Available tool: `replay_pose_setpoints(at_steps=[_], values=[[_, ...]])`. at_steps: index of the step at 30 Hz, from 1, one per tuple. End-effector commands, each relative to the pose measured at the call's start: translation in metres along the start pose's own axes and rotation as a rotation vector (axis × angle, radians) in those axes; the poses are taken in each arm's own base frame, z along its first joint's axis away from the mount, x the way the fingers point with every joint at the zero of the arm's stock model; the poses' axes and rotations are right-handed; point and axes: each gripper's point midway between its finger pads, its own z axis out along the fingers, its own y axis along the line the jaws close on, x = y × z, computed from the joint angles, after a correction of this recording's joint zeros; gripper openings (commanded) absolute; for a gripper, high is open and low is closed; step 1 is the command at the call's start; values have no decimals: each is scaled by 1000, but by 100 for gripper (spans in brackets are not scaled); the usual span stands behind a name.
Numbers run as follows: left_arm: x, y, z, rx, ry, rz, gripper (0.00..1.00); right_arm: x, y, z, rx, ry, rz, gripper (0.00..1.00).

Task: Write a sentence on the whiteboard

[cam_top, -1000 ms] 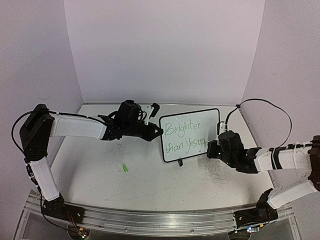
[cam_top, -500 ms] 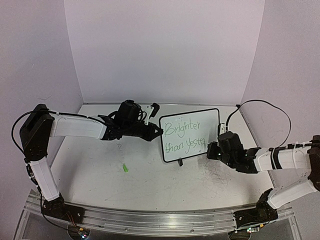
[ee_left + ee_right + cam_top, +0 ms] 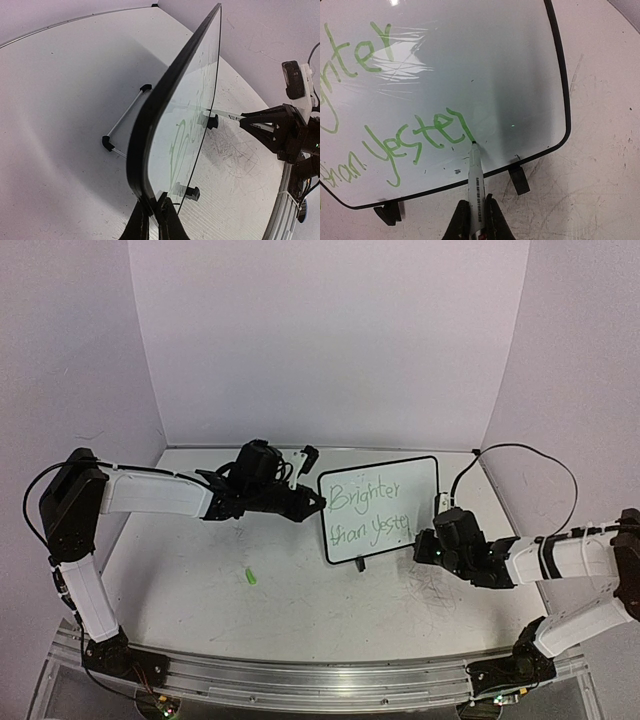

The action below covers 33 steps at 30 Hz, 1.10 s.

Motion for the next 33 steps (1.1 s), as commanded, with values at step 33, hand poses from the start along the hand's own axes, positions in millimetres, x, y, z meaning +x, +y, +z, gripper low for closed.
replay_pose_setpoints(at_steps=[33], values=[[-21, 7, -15, -55, -66, 49, 0, -51, 14, -6, 14, -137, -36, 0]])
